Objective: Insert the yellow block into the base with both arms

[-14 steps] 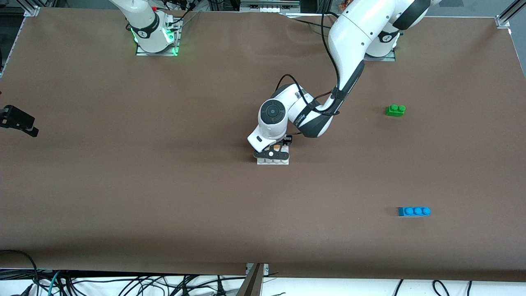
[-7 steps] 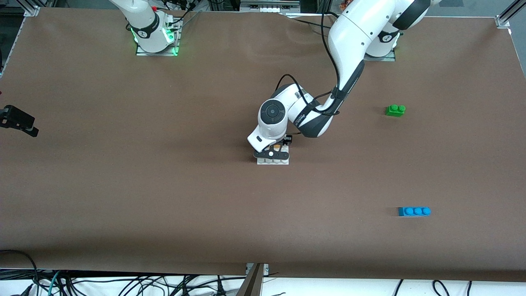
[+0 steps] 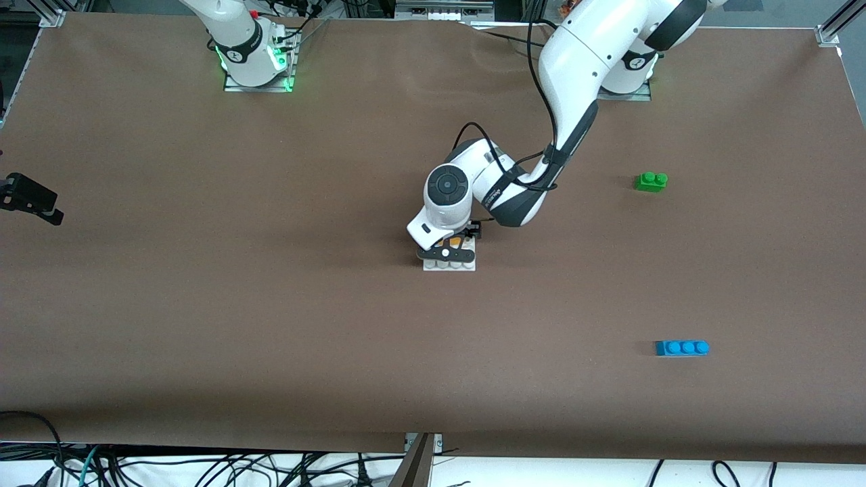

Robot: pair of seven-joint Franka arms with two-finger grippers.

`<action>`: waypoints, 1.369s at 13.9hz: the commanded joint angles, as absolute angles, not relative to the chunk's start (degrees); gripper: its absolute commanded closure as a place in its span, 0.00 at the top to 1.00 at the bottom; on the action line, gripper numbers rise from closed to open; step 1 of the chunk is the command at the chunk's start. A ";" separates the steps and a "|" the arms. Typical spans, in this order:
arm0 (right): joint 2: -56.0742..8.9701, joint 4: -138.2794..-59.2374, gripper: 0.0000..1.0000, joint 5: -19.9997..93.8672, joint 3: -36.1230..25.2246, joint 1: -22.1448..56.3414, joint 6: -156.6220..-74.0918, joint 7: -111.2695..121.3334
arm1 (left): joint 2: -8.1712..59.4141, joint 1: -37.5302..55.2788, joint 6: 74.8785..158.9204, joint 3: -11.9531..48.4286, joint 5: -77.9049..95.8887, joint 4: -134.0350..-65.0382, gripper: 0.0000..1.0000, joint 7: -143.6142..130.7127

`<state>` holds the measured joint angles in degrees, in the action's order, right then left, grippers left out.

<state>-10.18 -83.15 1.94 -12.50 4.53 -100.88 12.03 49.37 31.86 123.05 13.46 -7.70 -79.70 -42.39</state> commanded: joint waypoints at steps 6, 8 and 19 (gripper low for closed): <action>-9.93 -83.32 1.00 1.67 -11.87 3.78 -101.07 12.92 | 42.30 30.15 113.05 13.18 -7.38 -77.87 1.00 -41.66; -9.93 -83.32 1.00 1.67 -11.87 3.78 -101.07 12.92 | 37.99 27.70 109.01 13.36 -6.77 -77.87 1.00 -41.49; -9.93 -83.32 1.00 1.67 -11.87 3.78 -101.07 13.01 | 16.27 6.88 85.00 13.27 -2.03 -77.96 1.00 -14.98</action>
<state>-10.20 -83.17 1.94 -12.51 4.53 -100.90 12.03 19.59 12.19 87.35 13.05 -4.38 -76.16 -22.76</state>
